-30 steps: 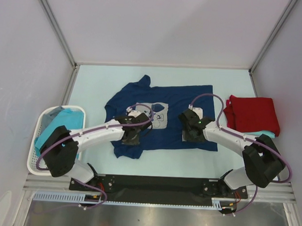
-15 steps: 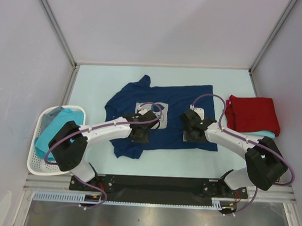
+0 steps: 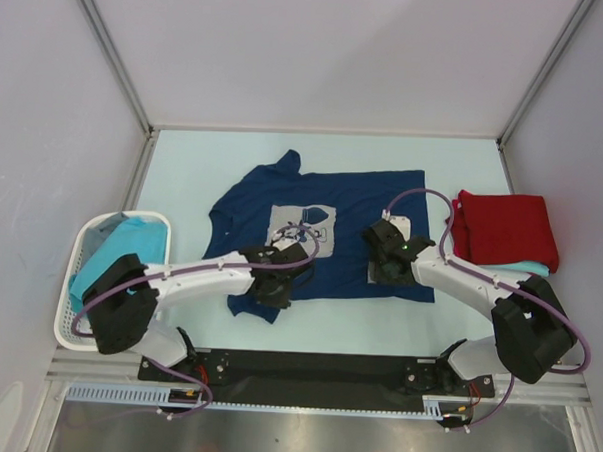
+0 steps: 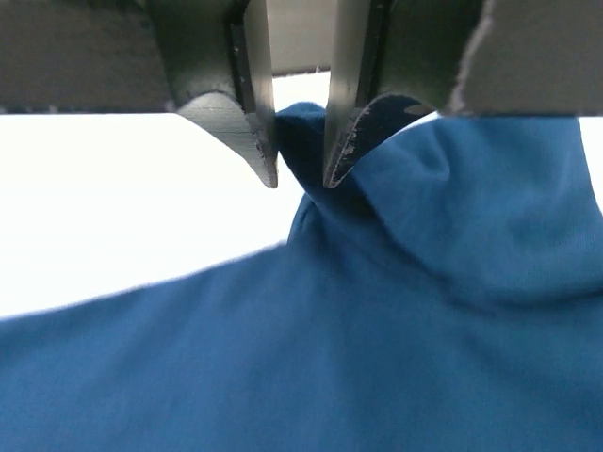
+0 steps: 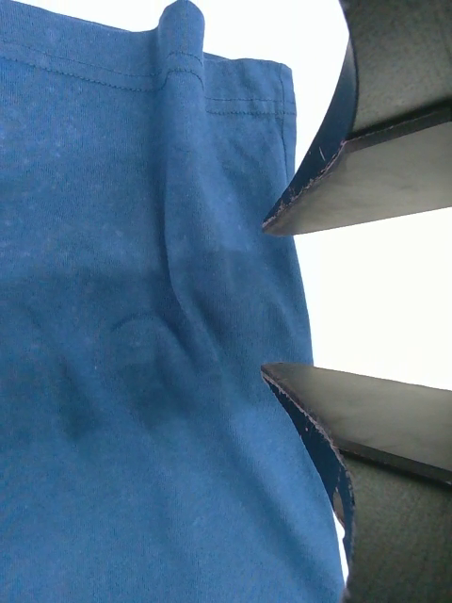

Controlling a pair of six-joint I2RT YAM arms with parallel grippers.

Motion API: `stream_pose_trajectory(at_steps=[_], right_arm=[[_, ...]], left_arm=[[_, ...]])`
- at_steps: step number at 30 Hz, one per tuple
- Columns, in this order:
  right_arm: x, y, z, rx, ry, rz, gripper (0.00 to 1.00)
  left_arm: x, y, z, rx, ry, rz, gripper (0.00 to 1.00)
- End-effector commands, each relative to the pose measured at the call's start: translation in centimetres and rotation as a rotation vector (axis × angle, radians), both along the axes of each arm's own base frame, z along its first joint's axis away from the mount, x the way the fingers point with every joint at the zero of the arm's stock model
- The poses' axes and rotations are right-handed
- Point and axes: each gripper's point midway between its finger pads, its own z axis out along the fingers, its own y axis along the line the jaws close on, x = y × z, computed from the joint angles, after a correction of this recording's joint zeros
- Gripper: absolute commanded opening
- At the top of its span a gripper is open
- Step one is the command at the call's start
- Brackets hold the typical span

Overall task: Fold and stack the t-shirts
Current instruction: Flatten out the tshirt

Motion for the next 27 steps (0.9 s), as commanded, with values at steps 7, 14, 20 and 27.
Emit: stream_pose_trajectory(at_steps=[7, 14, 20, 27], right_arm=[[0.5, -0.3, 0.4, -0.001, -0.029, -0.001, 0.62], [0.5, 0.0, 0.3, 0.003, -0.027, 0.007, 0.62], [0.7, 0.4, 0.3, 0.017, -0.023, 0.006, 0.62], [0.4, 0.4, 0.8, 0.008, -0.04, 0.002, 0.62]], left_arm=[[-6.2, 4.2, 3.6, -0.029, -0.001, 0.083, 0.3], [-7.8, 7.5, 7.1, -0.001, -0.084, 0.143, 0.3], [-2.9, 5.4, 9.4, 0.064, -0.225, 0.093, 0.38], [1.4, -0.1, 6.7, 0.058, -0.21, 0.017, 0.38]])
